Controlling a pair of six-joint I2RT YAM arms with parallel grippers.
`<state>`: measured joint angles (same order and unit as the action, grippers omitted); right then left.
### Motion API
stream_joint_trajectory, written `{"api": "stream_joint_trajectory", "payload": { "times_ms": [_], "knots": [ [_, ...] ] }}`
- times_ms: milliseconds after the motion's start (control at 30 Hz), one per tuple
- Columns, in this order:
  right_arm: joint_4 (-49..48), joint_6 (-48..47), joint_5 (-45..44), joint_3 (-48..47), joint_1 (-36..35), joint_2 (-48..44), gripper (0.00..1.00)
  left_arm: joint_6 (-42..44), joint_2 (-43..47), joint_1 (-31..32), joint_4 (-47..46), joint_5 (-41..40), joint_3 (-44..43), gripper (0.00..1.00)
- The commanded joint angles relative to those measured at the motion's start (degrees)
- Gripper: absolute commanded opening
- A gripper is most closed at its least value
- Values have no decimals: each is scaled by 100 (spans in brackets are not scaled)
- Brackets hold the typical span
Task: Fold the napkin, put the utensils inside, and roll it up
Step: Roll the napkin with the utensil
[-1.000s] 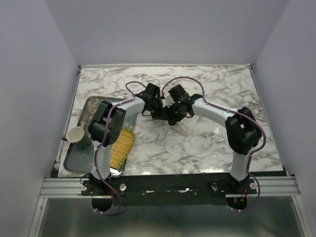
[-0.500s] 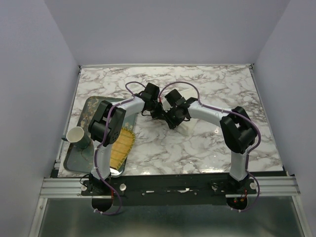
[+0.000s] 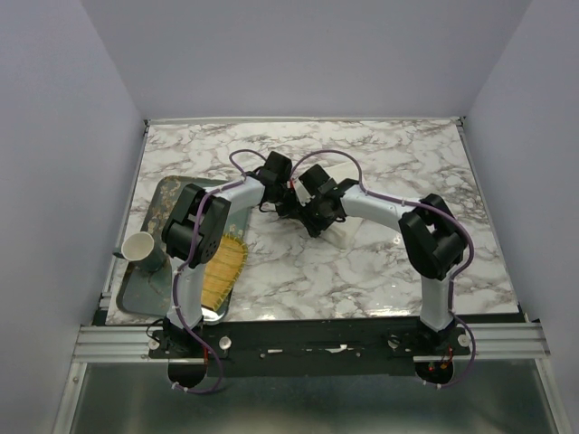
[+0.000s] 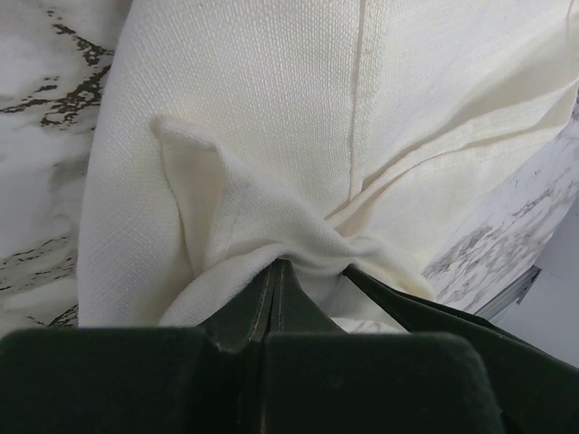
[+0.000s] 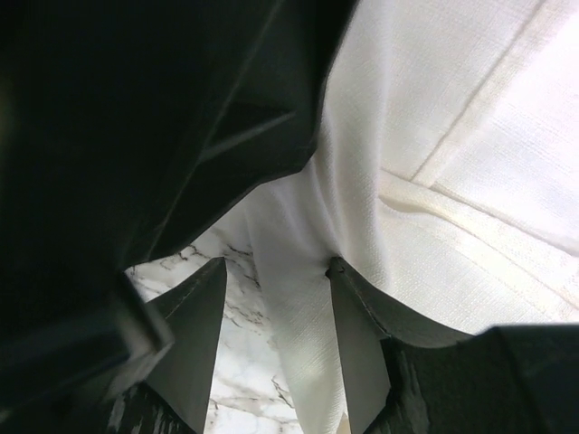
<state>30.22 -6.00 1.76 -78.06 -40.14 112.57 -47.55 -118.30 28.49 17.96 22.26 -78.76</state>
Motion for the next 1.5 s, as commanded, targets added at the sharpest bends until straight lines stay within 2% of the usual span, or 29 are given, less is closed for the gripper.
{"api": "stream_joint_trajectory", "payload": {
  "times_ms": [0, 167, 300, 467, 533, 700, 733, 833, 1000, 1200, 1333, 1467],
  "knots": [
    [300, 283, 263, -69, -20, 678, 53, 290, -448, -54, 481, -548, 186, 0],
    [213, 564, 448, 142, -20, 968, 43, 360, -387, -89, 507, -468, 212, 0],
    [64, 802, 194, 256, -20, 1100, 27, 360, -273, -142, 455, -389, 265, 0],
    [-94, 951, -44, 449, -11, 1039, 20, 413, -89, -230, 463, -249, 212, 0],
    [-270, 943, -9, 537, -11, 925, 13, 431, -9, -282, 420, -196, 212, 0],
    [-674, 863, 894, 757, 15, 828, 3, 544, 333, -510, 437, -187, 90, 11],
    [-719, 881, 983, 783, 32, 828, 1, 589, 386, -529, 480, -222, 54, 16],
    [-807, 899, 1107, 845, 68, 836, 1, 703, 606, -634, 612, -231, -17, 21],
    [-860, 899, 1283, 880, 129, 854, 0, 712, 879, -713, 604, 15, 19, 20],
    [-868, 873, 1344, 872, 147, 889, 1, 835, 1177, -792, 735, -212, 124, 13],
    [-868, 881, 1353, 854, 164, 898, 0, 861, 1309, -854, 815, -283, 186, 4],
    [-842, 872, 1336, 837, 173, 880, 1, 897, 1546, -898, 999, -792, 361, 0]
  ]
}}
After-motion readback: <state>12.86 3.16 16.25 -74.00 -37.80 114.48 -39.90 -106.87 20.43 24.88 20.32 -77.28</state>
